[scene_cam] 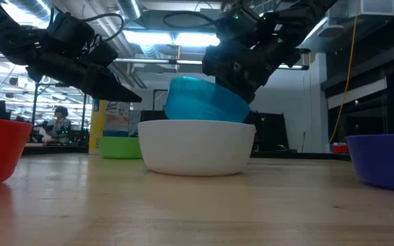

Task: Nest bowls inside each other
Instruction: Stack the light blue bowl on the white bowl, then stack the blue bowl on the light blue bowl

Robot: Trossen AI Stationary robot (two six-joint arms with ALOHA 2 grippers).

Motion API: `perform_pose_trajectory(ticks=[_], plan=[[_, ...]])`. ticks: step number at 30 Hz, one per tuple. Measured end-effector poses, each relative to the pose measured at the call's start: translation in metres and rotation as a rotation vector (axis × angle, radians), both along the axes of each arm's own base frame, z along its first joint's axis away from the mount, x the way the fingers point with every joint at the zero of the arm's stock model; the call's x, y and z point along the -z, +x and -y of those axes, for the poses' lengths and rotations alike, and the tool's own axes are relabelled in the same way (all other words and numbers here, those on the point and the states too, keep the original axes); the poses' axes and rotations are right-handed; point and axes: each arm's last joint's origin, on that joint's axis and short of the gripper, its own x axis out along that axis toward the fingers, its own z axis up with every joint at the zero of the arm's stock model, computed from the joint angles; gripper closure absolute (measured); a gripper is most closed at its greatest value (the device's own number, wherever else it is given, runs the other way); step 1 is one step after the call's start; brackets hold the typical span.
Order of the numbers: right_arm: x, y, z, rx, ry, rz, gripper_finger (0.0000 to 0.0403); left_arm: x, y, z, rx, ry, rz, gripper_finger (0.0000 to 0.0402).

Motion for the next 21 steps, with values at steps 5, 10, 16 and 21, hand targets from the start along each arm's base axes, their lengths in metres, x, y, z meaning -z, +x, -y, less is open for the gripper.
perform_pose_trajectory(ticks=[5, 10, 16, 21], plan=[[-0.001, 0.001, -0.002, -0.015, 0.011, 0.008, 0.0308, 0.0, 0.0, 0.0, 0.0, 0.001, 0.0, 0.029], [-0.006, 0.004, -0.002, -0.014, 0.006, 0.023, 0.0226, 0.0, 0.0, 0.0, 0.0, 0.0, 0.0, 0.029], [-0.023, 0.009, -0.002, -0.053, -0.029, -0.011, 0.0187, 0.0, 0.0, 0.0, 0.001, 0.0, 0.0, 0.029], [-0.024, 0.0, -0.006, -0.071, -0.028, -0.175, 0.0205, 0.0, 0.0, 0.0, 0.014, 0.001, 0.001, 0.029]])
